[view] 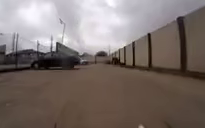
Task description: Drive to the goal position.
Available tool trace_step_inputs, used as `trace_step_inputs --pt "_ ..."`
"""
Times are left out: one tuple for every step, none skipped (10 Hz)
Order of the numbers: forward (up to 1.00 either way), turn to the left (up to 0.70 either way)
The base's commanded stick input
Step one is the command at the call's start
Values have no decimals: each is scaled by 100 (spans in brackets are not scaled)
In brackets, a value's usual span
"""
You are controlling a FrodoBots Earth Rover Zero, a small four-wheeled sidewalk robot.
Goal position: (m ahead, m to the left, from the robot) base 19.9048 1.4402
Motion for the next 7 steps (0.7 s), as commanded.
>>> trace_step_inputs --pt "50 0" --pt "50 0" --pt "50 0" --pt "50 0" --pt "50 0" --pt "50 0" --pt "50 0"
